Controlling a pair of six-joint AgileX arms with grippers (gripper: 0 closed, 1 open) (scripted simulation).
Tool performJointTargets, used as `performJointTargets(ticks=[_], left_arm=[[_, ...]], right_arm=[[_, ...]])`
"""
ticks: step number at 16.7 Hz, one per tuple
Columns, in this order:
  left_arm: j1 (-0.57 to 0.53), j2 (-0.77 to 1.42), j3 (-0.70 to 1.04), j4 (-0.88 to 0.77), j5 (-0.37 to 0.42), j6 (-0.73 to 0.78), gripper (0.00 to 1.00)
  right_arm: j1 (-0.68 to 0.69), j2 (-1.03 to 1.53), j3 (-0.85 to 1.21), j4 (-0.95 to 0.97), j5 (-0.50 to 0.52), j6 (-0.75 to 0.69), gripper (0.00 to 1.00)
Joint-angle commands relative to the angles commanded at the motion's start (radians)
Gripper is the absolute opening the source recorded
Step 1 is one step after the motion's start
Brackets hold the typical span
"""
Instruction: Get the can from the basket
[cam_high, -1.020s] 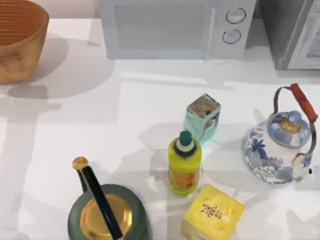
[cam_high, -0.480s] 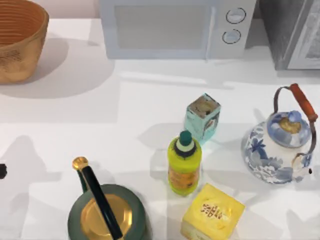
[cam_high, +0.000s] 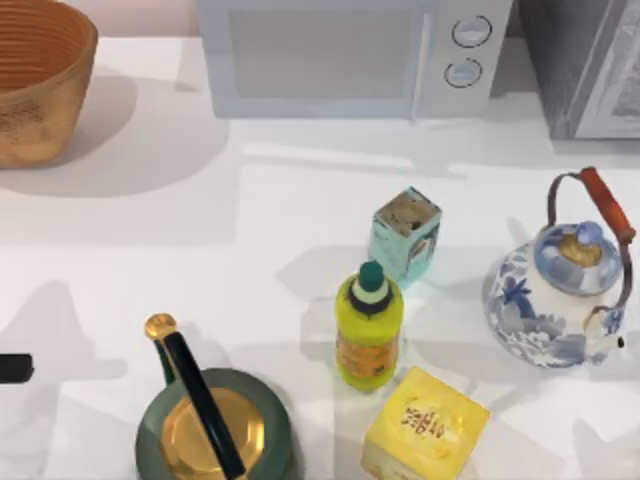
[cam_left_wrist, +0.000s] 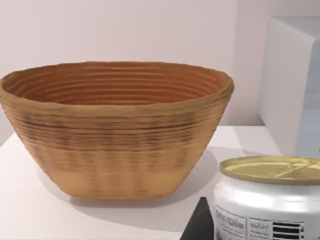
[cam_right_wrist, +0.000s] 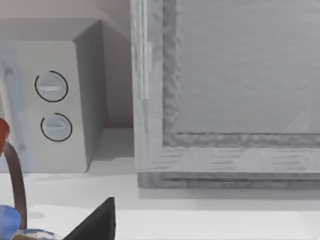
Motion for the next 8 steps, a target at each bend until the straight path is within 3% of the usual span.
performJointTargets(ticks=[4, 8], left_arm=[[0.004, 0.032, 0.011, 0.013, 0.016, 0.004, 0.0], [0.002, 0.195, 0.076, 0.099, 0.126, 0.018, 0.0]], right_arm=[[0.0, 0.0, 0.0, 0.0, 0.0, 0.0, 1.0], [0.0, 0.0, 0.0, 0.0, 0.0, 0.0, 1.0]])
